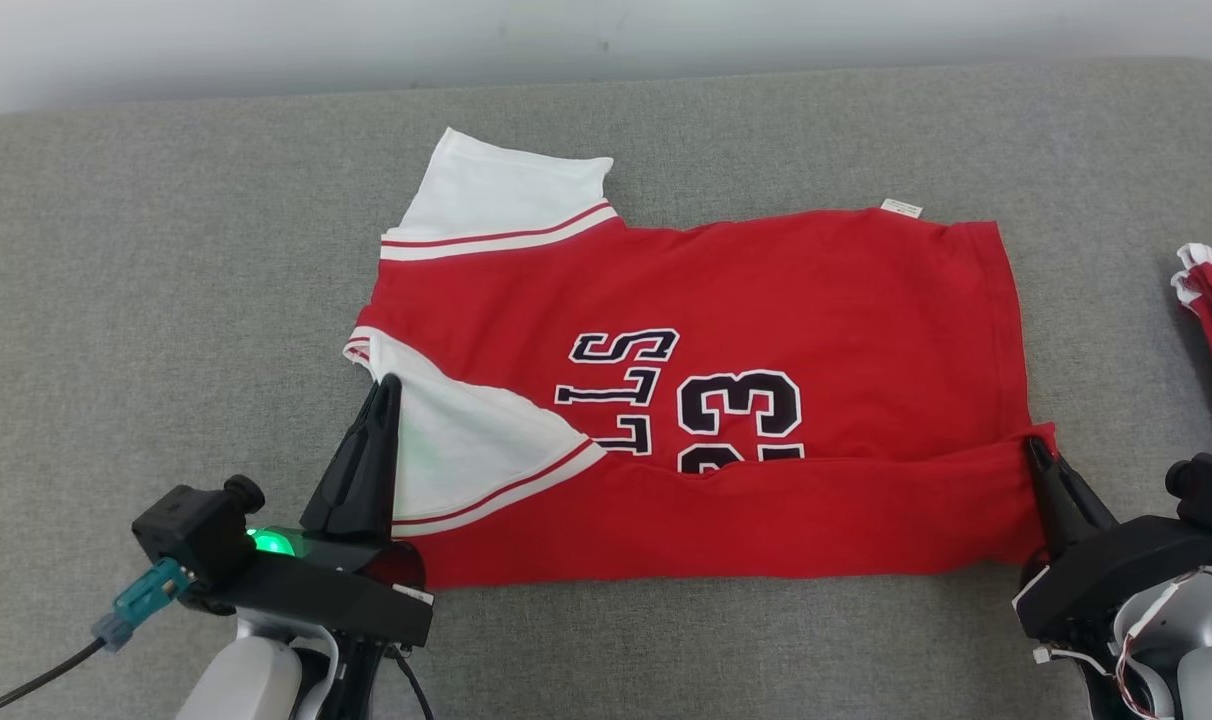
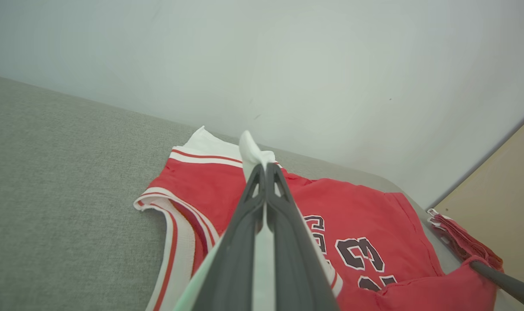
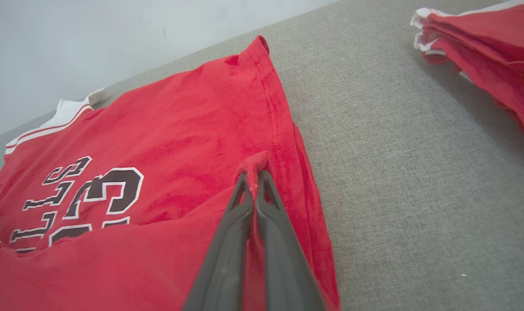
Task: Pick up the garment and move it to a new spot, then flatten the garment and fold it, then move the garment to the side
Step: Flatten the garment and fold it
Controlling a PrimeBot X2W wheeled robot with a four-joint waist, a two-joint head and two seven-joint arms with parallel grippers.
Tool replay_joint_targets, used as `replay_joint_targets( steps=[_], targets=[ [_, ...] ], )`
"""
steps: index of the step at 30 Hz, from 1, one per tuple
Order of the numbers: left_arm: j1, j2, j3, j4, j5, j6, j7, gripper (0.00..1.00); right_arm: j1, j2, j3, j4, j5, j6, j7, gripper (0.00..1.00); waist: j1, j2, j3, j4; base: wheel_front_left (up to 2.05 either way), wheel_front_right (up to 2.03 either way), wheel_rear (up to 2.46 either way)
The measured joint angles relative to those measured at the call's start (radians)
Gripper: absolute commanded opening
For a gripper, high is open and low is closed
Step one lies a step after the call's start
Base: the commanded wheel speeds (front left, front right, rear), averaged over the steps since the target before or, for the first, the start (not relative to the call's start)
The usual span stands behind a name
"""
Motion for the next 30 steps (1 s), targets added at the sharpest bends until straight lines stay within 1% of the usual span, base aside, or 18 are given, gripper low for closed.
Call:
replay_joint_targets(
  steps=[7, 12, 13, 14, 15, 22, 30],
  targets=[
    [-0.019, -0.016, 0.022, 0.051, 0.04, 0.001, -0.003, 0.0, -0.019, -0.002, -0.002, 0.037, -0.011, 0.0, -0.033, 0.0, -0.0001, 0.0, 0.001, 0.0, 0.0, 0.0, 0.0],
    [-0.055, -0.024, 0.023, 0.113, 0.112, 0.036, -0.003, 0.0, -0.033, 0.006, -0.007, 0.074, -0.031, 0.0, -0.043, 0.0, -0.0001, 0.0, -0.004, 0.001, 0.0, 0.0, 0.0],
    [-0.061, -0.028, 0.026, 0.126, 0.122, 0.045, -0.003, 0.43, -0.037, 0.009, -0.009, 0.082, -0.038, 0.0, -0.044, 0.36, -0.0001, 0.0, -0.006, 0.0, 0.0, 0.0, 0.0],
    [-0.066, -0.031, 0.026, 0.136, 0.132, 0.048, -0.003, 0.89, -0.041, 0.011, -0.009, 0.088, -0.043, 0.0, -0.046, 1.0, -0.0001, 0.0, -0.007, -0.001, 0.0, 0.0, 0.0],
    [-0.068, -0.034, 0.027, 0.144, 0.144, 0.054, -0.003, 1.0, -0.045, 0.013, -0.009, 0.094, -0.05, 0.0, -0.053, 1.0, -0.0001, 0.0, -0.009, -0.002, 0.0, 0.0, 0.0],
    [-0.059, -0.044, 0.066, 0.163, 0.22, 0.081, -0.003, 1.0, -0.059, 0.025, -0.035, 0.104, -0.086, 0.0, -0.088, 1.0, -0.0001, 0.0, -0.027, -0.009, 0.0, 0.0, 0.0],
    [0.056, -0.028, 0.106, 0.142, 0.306, 0.115, -0.003, 1.0, -0.02, 0.029, -0.075, 0.05, -0.113, 0.0, -0.101, 1.0, -0.0002, 0.0, -0.057, -0.008, 0.0, 0.0, 0.0]
  ],
)
